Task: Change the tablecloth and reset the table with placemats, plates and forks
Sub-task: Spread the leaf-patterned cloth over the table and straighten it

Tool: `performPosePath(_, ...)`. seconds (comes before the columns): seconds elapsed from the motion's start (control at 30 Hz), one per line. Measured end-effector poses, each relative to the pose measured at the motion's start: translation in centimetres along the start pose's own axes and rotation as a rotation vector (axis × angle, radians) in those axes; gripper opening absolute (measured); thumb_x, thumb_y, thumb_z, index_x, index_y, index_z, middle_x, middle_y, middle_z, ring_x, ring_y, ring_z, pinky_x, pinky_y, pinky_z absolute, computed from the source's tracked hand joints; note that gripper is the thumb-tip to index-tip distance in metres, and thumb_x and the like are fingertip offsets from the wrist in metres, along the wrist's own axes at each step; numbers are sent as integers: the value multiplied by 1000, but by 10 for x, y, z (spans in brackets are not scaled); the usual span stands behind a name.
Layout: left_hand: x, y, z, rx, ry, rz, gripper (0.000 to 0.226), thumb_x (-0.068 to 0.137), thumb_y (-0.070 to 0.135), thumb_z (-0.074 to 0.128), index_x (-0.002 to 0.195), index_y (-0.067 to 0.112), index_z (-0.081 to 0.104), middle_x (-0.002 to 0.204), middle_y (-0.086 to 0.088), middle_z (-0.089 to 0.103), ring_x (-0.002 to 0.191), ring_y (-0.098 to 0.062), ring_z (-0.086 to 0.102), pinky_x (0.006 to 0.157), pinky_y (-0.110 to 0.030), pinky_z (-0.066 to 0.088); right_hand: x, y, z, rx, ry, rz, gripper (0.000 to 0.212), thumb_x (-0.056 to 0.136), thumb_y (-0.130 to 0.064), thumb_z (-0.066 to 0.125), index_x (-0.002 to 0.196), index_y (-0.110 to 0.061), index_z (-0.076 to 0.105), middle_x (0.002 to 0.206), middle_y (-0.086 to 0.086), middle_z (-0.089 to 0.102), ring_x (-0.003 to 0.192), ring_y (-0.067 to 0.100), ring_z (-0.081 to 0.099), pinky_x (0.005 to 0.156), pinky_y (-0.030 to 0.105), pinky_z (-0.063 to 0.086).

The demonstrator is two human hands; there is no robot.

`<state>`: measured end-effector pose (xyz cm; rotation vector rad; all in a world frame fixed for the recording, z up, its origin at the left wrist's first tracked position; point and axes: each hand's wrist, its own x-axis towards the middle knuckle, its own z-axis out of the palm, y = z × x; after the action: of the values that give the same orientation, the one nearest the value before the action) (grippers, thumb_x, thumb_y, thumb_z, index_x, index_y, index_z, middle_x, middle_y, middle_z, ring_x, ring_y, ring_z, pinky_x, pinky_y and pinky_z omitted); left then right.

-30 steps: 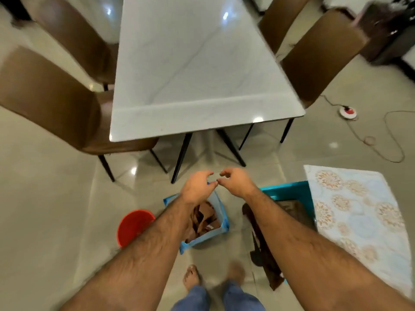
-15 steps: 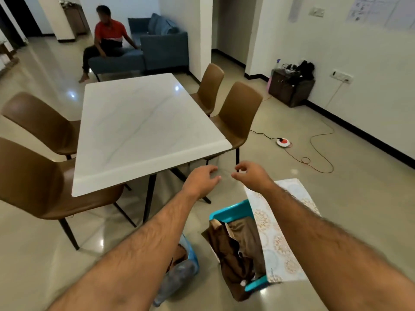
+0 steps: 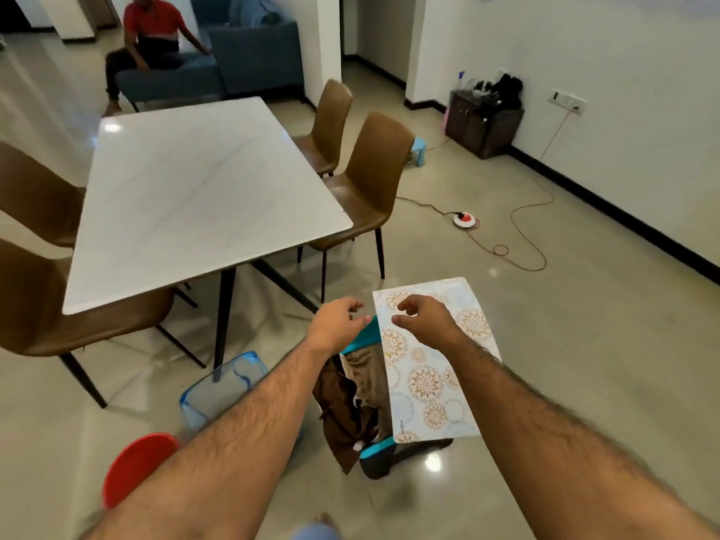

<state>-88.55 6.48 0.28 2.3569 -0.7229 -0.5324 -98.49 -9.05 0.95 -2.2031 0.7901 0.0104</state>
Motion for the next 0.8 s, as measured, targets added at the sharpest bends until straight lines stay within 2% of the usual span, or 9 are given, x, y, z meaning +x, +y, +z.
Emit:
performPosePath(0.07, 8, -10, 5, -11, 27, -40, 43, 93, 34, 62, 131, 15, 59, 129, 0, 63, 113, -16, 61, 99, -34, 49, 9, 5, 15, 11, -34, 4, 35, 88, -29, 71, 119, -13, 65, 117, 7, 64, 92, 17, 58, 70, 27, 47)
performPosePath(0.13, 15, -33, 15, -82, 45, -129, 40, 90, 32, 64, 127, 15, 62, 124, -1, 66, 109, -18, 64, 94, -37, 52, 19, 11, 40, 25, -83, 25, 36, 86, -27, 71, 119, -14, 65, 113, 6, 64, 93, 19, 61, 72, 30, 51)
performPosePath(0.27, 23, -93, 36, -176, 50, -361, 38, 89, 30, 65, 124, 15, 63, 117, -3, 67, 109, -22, 63, 96, -33, 49, 41, 25, 99, 14, -221, 86, 34, 84, -26, 74, 116, -14, 66, 108, 5, 68, 98, 20, 64, 88, 39, 55)
performPosePath(0.4, 24, -145, 57, -187, 2, -509, 39, 91, 29, 63, 127, 14, 61, 119, -4, 65, 113, -22, 59, 94, -29, 45, 64, 41, 149, 17, -314, 153, 35, 86, -24, 73, 119, -17, 64, 101, -1, 64, 100, 19, 63, 89, 32, 52)
performPosePath(0.53, 34, -188, 88, -188, -48, -612, 44, 90, 33, 64, 131, 17, 57, 124, -3, 64, 115, -21, 59, 97, -31, 47, 90, 61, 196, 26, -380, 202, 47, 87, -24, 72, 131, -18, 55, 119, 5, 64, 109, 23, 62, 96, 43, 54)
performPosePath(0.67, 50, -208, 120, -203, -84, -671, 50, 90, 34, 65, 135, 16, 52, 129, -5, 61, 120, -23, 56, 100, -34, 45, 115, 82, 226, 4, -396, 216, 53, 89, -27, 69, 138, -17, 49, 130, 7, 60, 116, 23, 59, 100, 38, 49)
performPosePath(0.8, 64, -226, 156, -222, -76, -737, 66, 88, 41, 66, 143, 13, 43, 139, -9, 54, 126, -26, 52, 103, -37, 45, 138, 103, 253, -11, -391, 218, 56, 90, -30, 68, 140, -17, 47, 134, 5, 58, 119, 22, 57, 98, 34, 46)
